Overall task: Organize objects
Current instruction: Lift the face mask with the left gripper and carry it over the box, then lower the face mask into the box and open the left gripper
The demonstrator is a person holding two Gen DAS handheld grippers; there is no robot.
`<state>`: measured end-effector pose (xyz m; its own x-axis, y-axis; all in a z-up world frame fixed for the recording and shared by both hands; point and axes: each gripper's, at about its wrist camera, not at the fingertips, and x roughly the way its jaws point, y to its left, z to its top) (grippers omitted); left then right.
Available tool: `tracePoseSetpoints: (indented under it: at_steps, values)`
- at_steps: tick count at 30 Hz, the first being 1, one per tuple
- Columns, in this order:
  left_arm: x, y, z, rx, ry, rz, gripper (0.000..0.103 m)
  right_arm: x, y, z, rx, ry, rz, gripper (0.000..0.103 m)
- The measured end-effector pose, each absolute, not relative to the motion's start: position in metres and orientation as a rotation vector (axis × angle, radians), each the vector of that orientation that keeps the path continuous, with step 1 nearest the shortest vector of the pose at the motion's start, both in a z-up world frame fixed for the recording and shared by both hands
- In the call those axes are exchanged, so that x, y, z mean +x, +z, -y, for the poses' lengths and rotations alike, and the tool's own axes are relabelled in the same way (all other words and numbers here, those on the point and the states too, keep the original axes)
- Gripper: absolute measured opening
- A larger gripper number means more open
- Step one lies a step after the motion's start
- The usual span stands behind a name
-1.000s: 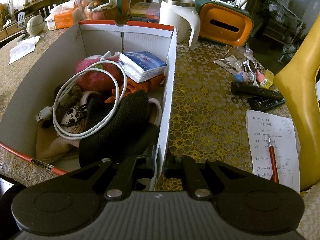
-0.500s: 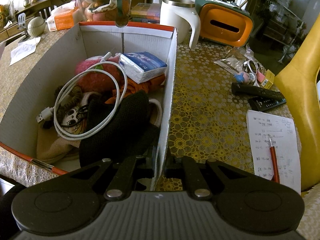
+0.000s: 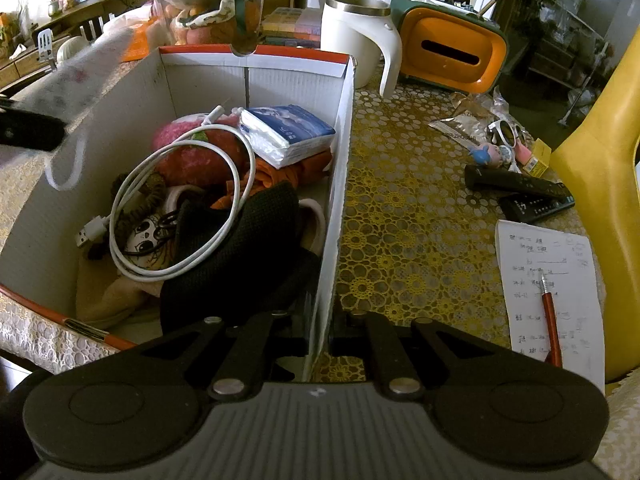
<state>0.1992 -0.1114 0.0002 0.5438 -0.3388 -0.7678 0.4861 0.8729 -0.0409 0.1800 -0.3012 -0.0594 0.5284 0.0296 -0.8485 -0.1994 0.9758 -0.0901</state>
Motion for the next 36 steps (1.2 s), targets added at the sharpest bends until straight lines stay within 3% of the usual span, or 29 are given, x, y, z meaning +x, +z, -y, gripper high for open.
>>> tracePoseSetpoints:
  at_steps: [11,17,22,25,27,32,36]
  values:
    - [0.211,-0.033,0.152,0.273,-0.525,-0.931,0.008,0.181,-0.06,0.301,-0.181,0.138,-1.008,0.008]
    - [0.218,-0.053,0.162,0.309,-0.519,-0.979,0.014,0.18,-0.06,0.299,-0.175,0.139,-1.009,0.008]
    - [0.224,-0.062,0.161,0.31,-0.515,-1.013,0.024,0.18,-0.06,0.299,-0.174,0.139,-1.009,0.008]
    - [0.224,-0.062,0.158,0.296,-0.515,-1.022,0.037,0.179,-0.06,0.299,-0.172,0.138,-1.008,0.008]
    - [0.223,-0.062,0.155,0.285,-0.52,-1.021,0.051,0.178,-0.06,0.299,-0.171,0.136,-1.008,0.008]
    - [0.216,-0.056,0.151,0.281,-0.531,-1.003,0.058,0.179,-0.059,0.3,-0.167,0.135,-1.005,0.008]
    - [0.21,-0.049,0.15,0.277,-0.545,-0.97,0.076,0.177,-0.055,0.301,-0.165,0.135,-0.997,0.008]
